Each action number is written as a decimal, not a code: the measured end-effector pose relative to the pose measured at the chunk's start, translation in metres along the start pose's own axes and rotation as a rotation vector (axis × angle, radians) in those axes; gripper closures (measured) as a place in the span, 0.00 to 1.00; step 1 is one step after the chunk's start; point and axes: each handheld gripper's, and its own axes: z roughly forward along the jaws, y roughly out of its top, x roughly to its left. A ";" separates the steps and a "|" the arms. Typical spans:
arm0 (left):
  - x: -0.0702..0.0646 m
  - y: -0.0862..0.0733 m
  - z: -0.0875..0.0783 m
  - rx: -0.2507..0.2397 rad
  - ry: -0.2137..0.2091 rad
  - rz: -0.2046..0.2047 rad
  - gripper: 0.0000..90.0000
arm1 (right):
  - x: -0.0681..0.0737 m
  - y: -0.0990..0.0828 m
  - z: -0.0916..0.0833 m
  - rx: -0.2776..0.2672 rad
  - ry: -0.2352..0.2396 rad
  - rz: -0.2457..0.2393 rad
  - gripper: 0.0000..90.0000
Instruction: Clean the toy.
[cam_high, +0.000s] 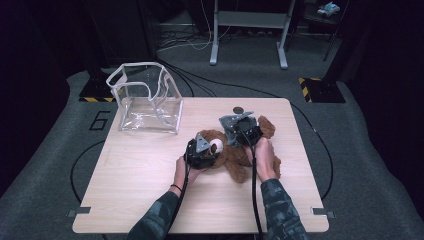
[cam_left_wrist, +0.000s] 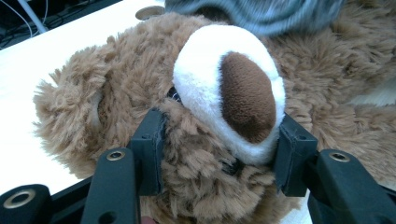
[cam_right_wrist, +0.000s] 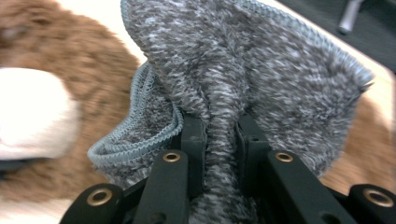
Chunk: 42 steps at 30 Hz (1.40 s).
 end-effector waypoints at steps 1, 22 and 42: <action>0.001 0.000 -0.001 0.006 -0.001 0.002 0.52 | -0.004 -0.001 -0.003 -0.002 -0.017 0.004 0.85; 0.000 -0.002 0.000 -0.003 -0.006 0.039 0.52 | -0.022 0.012 0.015 0.034 -0.048 0.058 0.85; 0.003 -0.004 -0.002 -0.004 -0.025 0.031 0.52 | -0.006 0.029 0.017 -0.034 0.255 0.152 0.85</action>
